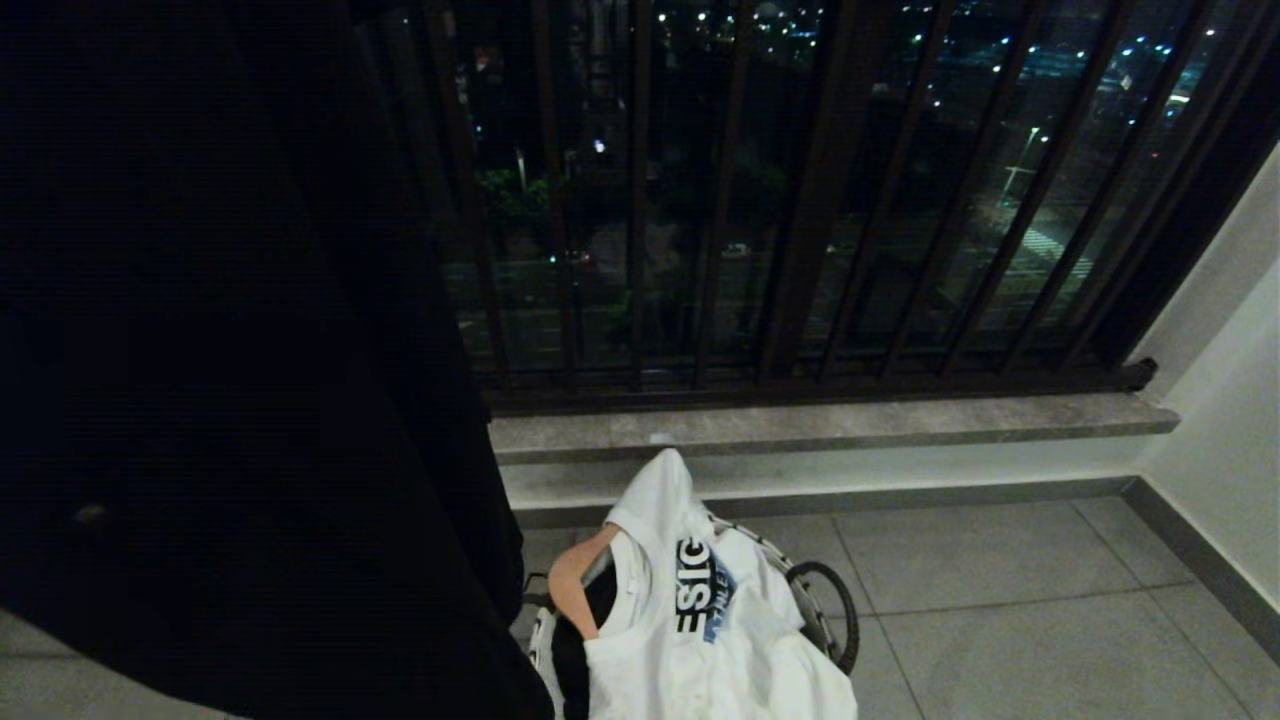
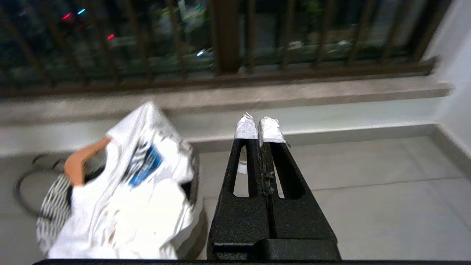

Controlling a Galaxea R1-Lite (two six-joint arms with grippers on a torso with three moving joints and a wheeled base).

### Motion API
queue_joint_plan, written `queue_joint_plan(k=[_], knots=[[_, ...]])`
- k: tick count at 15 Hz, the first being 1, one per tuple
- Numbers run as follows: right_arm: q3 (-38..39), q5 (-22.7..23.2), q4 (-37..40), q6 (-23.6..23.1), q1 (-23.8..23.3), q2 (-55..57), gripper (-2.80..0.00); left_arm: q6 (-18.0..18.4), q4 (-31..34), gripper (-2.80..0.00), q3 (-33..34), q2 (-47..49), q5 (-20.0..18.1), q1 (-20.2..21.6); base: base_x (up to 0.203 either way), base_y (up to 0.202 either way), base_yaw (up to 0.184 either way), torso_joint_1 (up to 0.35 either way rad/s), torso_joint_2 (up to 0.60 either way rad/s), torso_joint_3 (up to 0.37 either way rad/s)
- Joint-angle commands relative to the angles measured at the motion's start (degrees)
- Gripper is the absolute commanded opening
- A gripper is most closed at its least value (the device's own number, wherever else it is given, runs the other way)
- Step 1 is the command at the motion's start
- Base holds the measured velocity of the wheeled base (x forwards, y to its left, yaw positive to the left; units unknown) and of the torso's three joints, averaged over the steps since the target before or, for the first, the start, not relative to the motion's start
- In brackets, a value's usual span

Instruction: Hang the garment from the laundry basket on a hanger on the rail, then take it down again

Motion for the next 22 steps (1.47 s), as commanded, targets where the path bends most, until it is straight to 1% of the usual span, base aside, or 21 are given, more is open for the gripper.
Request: queue_joint_plan(k=[1,3,5,6,10,16,22], knots=[[4.55,0.89,-2.30,-0.11,0.00,0.10,-2.80,0.01,-0.02,-2.80,0.18,-0.04,0.00,0.02,0.000,0.000,0.000,0.000,0.00,0.000],[9.42,1.41,-5.84,-1.81,0.00,0.10,-2.80,0.01,-0.02,-2.80,0.18,-0.04,0.00,0.02,0.000,0.000,0.000,0.000,0.00,0.000],[14.39,1.45,-12.36,-4.49,0.00,0.10,-2.80,0.01,-0.02,-2.80,0.18,-0.04,0.00,0.02,0.000,0.000,0.000,0.000,0.00,0.000],[15.76,1.29,-14.25,-5.18,0.00,0.10,-2.80,0.01,-0.02,-2.80,0.18,-0.04,0.00,0.02,0.000,0.000,0.000,0.000,0.00,0.000],[15.80,1.43,-10.20,-5.03,0.00,0.10,-2.80,0.01,-0.02,-2.80,0.18,-0.04,0.00,0.02,0.000,0.000,0.000,0.000,0.00,0.000],[15.80,1.26,-9.24,-5.11,0.00,0.10,-2.80,0.01,-0.02,-2.80,0.18,-0.04,0.00,0.02,0.000,0.000,0.000,0.000,0.00,0.000],[15.78,1.02,-9.32,-3.74,0.00,0.10,-2.80,0.01,-0.02,-2.80,0.18,-0.04,0.00,0.02,0.000,0.000,0.000,0.000,0.00,0.000]])
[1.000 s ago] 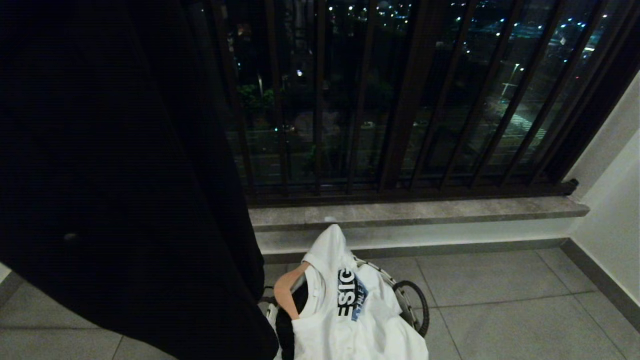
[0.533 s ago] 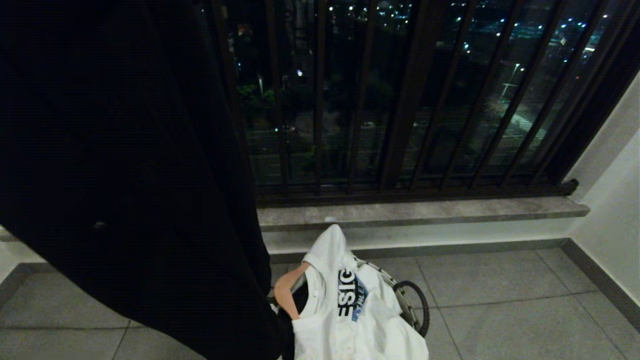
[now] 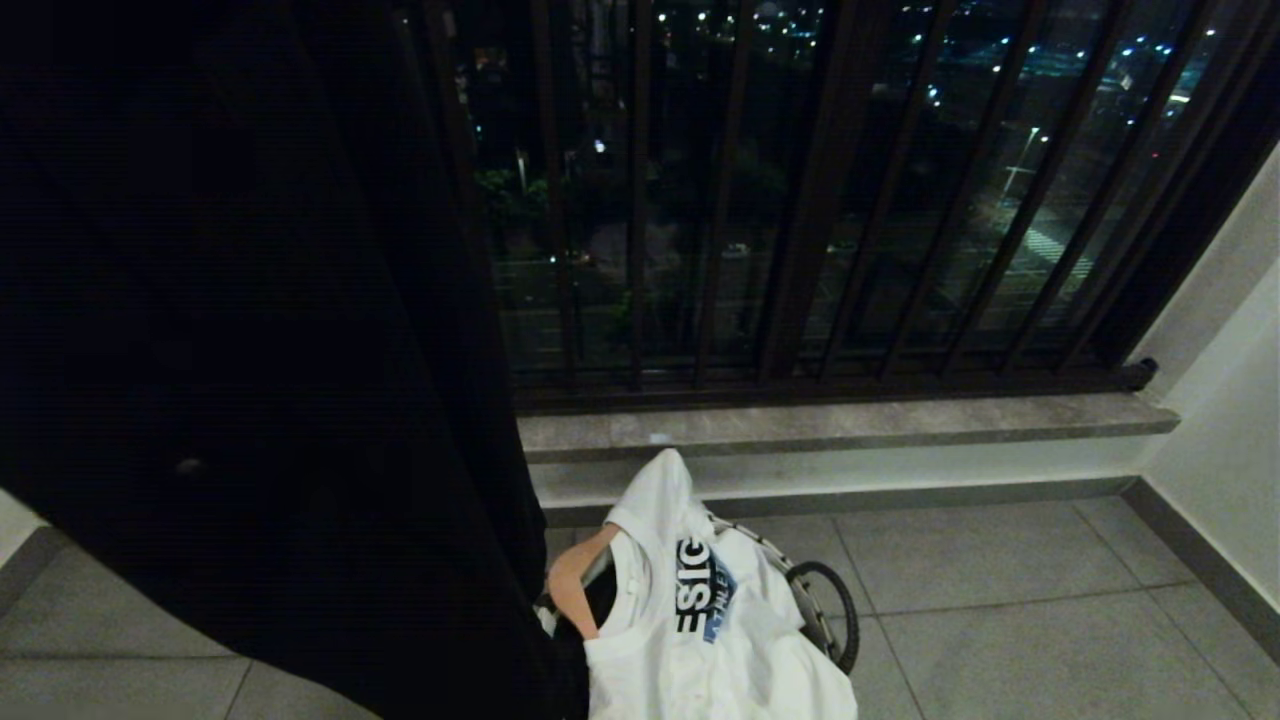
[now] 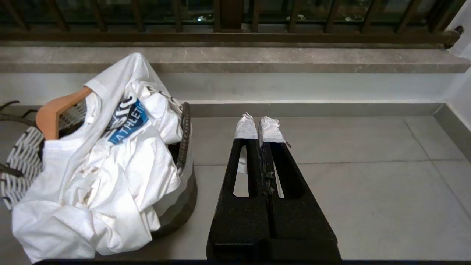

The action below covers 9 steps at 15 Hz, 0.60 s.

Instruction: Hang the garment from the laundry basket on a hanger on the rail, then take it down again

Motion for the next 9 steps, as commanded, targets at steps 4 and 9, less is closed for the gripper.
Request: queue_joint_plan(k=[4,9], knots=[[-0.01,-0.01,-0.05,0.14,0.00,0.11,-2.80,0.03,-0.02,-2.80,0.18,-0.04,0.00,0.02,0.000,0.000,0.000,0.000,0.00,0.000],[0.07,-0.01,-0.14,0.21,0.00,0.11,-2.80,0.03,-0.02,-2.80,0.18,-0.04,0.00,0.02,0.000,0.000,0.000,0.000,0.00,0.000]])
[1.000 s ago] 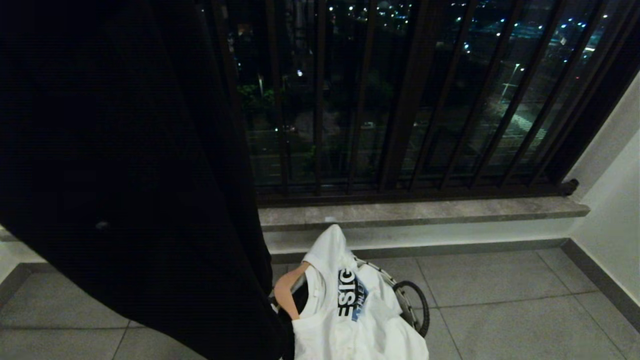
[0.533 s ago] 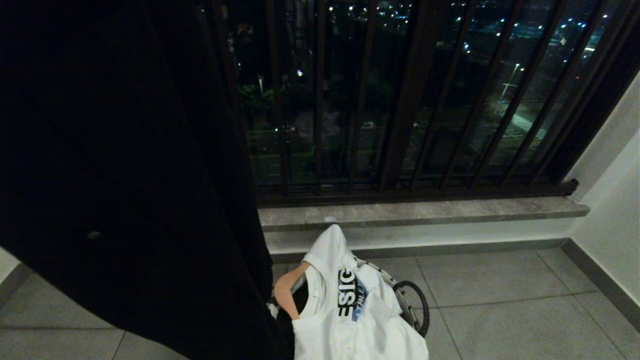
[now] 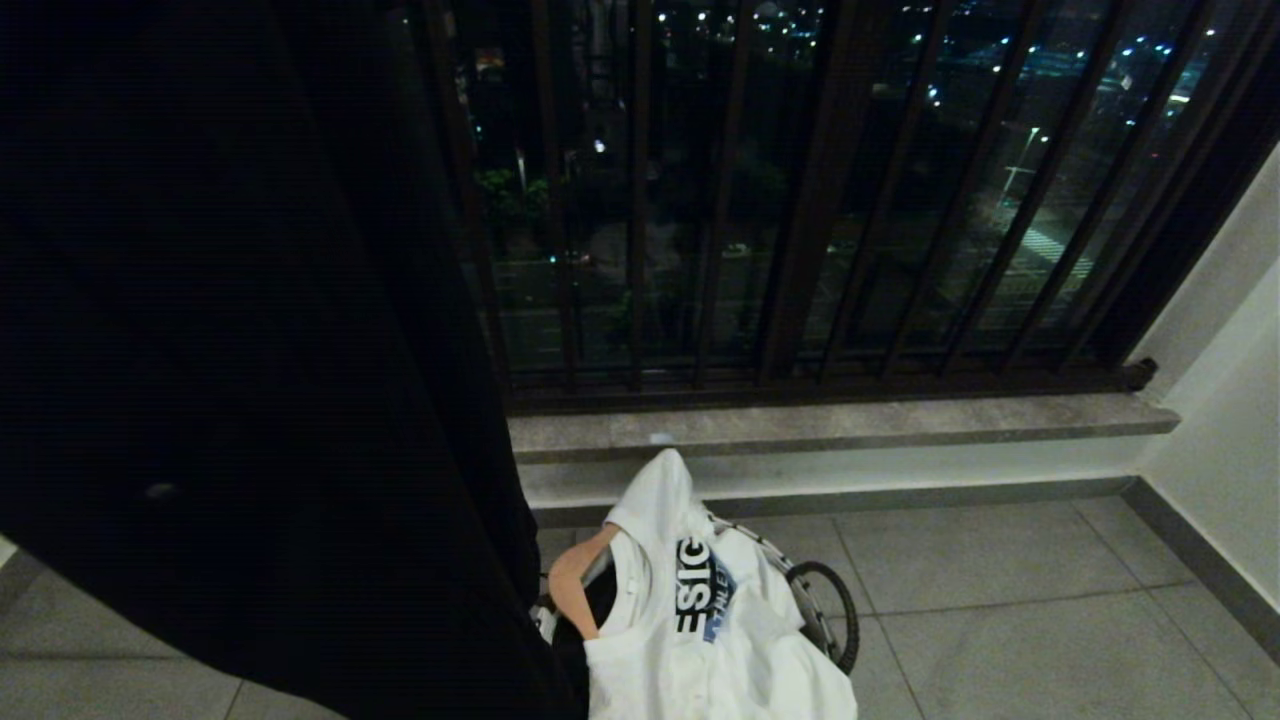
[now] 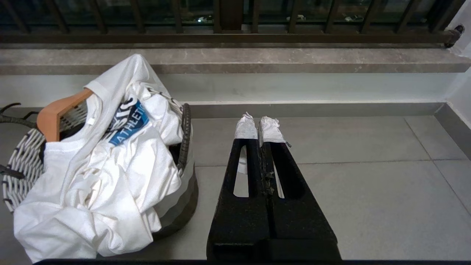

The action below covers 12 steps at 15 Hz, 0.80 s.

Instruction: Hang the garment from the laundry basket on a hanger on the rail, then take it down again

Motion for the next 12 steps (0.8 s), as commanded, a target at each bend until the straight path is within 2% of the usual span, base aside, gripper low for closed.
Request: queue_joint_plan(k=[1,12], knots=[[0.02,0.04,-0.01,0.01,0.00,0.10,-2.80,0.00,-0.02,-2.80,0.18,-0.04,0.00,0.02,0.000,0.000,0.000,0.000,0.00,0.000],[0.02,0.04,-0.01,0.05,0.00,0.10,-2.80,0.00,-0.02,-2.80,0.18,-0.04,0.00,0.02,0.000,0.000,0.000,0.000,0.00,0.000]])
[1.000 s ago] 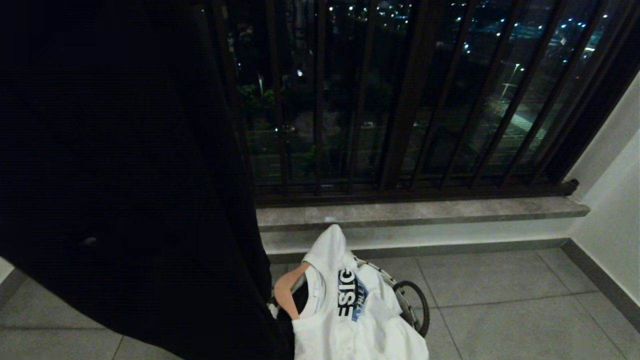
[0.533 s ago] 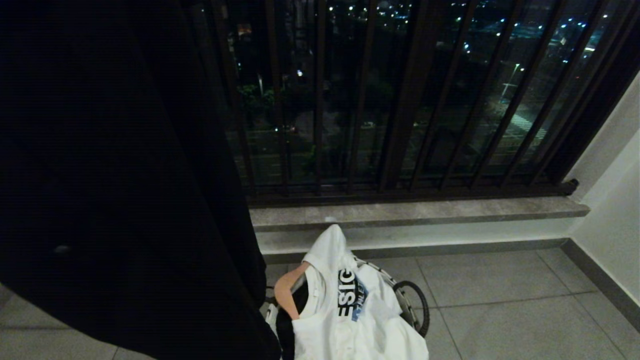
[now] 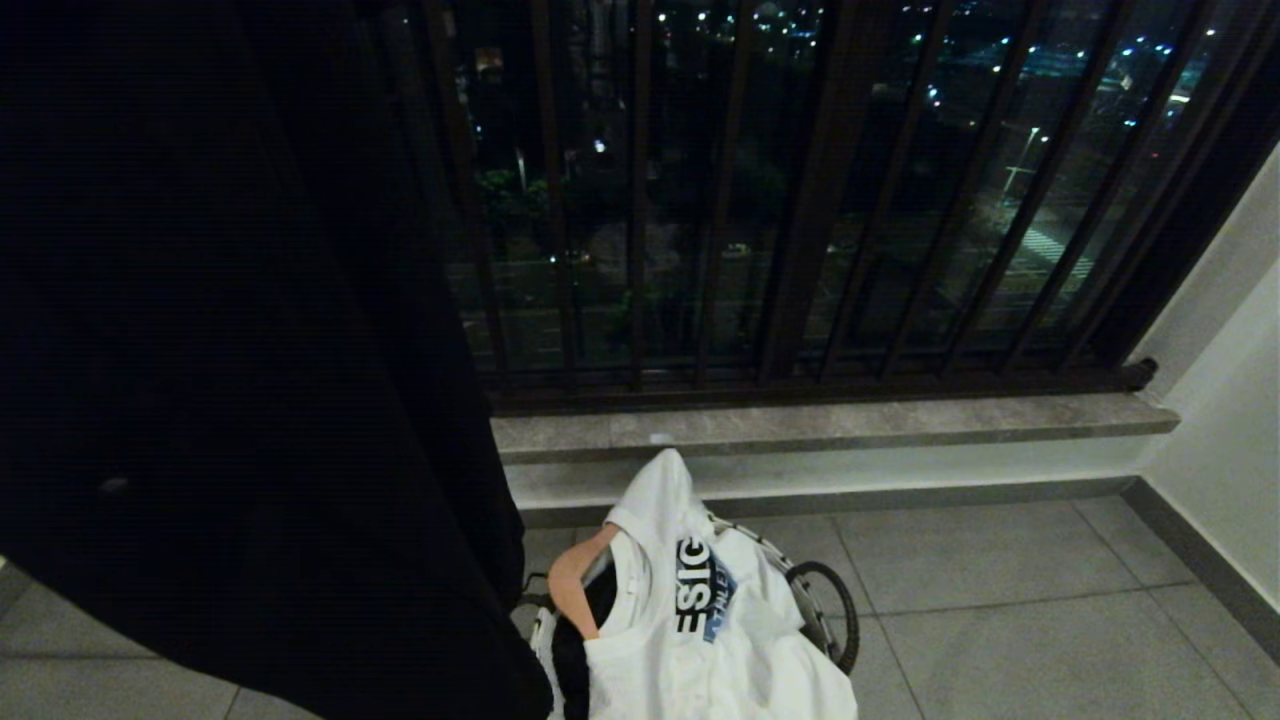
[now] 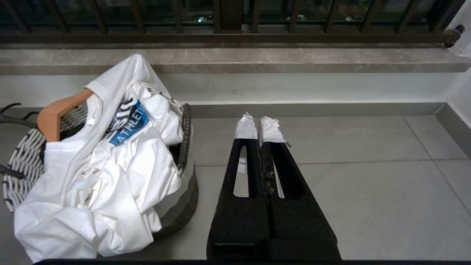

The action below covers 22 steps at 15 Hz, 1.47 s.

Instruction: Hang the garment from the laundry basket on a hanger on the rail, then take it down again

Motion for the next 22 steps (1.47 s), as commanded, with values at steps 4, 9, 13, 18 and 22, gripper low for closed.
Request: queue_joint_plan(k=[4,9,13,18,22], knots=[[0.00,0.02,-0.01,0.01,0.00,0.10,-2.80,0.00,-0.02,-2.80,0.18,-0.04,-0.03,0.02,0.000,0.000,0.000,0.000,0.00,0.000],[0.00,-0.07,-0.01,0.31,0.00,0.10,-2.80,0.00,-0.02,-2.80,0.18,-0.04,-0.03,0.02,0.000,0.000,0.000,-0.030,-0.18,-0.216],[0.00,-0.07,-0.01,0.22,0.00,0.10,-2.80,0.00,-0.02,-2.80,0.18,-0.04,-0.03,0.02,0.000,0.000,0.000,-0.023,-0.40,-0.422],[0.00,-0.07,-0.01,0.13,0.00,0.10,-2.80,0.00,-0.02,-2.80,0.18,-0.04,-0.03,0.02,0.000,0.000,0.000,0.034,-0.44,-0.397],[0.00,-0.07,-0.01,0.13,0.00,0.10,-2.80,0.00,-0.02,-2.80,0.18,-0.04,-0.03,0.02,0.000,0.000,0.000,0.107,-0.47,-0.369]])
